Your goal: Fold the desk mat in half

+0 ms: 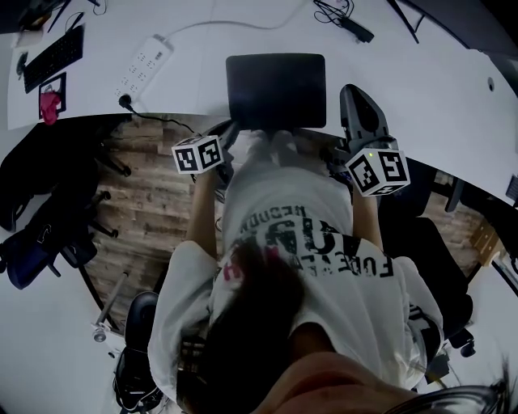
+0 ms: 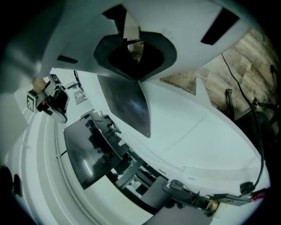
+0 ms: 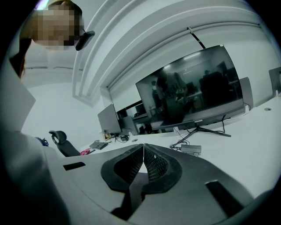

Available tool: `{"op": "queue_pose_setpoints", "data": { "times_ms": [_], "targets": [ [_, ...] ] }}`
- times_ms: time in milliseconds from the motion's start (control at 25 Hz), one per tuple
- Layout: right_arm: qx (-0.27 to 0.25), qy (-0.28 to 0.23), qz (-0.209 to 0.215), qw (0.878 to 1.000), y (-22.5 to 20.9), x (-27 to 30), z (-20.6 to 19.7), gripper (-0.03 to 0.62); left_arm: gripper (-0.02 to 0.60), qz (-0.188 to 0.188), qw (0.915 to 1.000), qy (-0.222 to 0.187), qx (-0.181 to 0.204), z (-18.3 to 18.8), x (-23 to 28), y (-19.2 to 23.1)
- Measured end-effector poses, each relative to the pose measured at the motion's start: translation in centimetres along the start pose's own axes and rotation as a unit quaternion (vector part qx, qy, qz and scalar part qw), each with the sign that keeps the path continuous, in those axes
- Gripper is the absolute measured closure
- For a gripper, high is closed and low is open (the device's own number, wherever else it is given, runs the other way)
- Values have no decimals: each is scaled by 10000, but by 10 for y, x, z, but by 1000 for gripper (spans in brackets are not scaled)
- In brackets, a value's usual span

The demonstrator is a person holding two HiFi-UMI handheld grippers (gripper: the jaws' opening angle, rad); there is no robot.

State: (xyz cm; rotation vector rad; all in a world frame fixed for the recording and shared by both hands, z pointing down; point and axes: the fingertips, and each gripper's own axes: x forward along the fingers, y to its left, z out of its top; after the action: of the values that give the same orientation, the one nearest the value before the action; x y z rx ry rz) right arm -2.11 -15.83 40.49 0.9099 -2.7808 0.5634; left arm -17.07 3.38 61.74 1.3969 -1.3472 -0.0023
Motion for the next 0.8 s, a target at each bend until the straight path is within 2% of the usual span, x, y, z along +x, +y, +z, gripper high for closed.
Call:
{"op": "queue_pose_setpoints", "data": {
  "times_ms": [80, 200, 320, 480, 800],
  "targets": [
    [2, -12, -18, 10000, 2, -1, 0, 594, 566, -56, 9996, -58, 264, 4, -4, -11],
    [25, -47, -32, 10000, 4, -2, 1, 594, 568, -157, 9957, -56, 916, 11, -9, -33],
    [30, -63, -36, 10000, 5, -4, 1, 594, 568, -500, 9896, -100, 1343, 17, -8, -61],
    [39, -110, -90, 9999, 6, -6, 1, 594, 568, -943, 9828, -113, 1585, 22, 0, -88],
    [67, -224, -265, 9994, 0, -14, 4, 594, 568, -1185, 9763, -4, 1813, 21, 9, -106]
  ]
}}
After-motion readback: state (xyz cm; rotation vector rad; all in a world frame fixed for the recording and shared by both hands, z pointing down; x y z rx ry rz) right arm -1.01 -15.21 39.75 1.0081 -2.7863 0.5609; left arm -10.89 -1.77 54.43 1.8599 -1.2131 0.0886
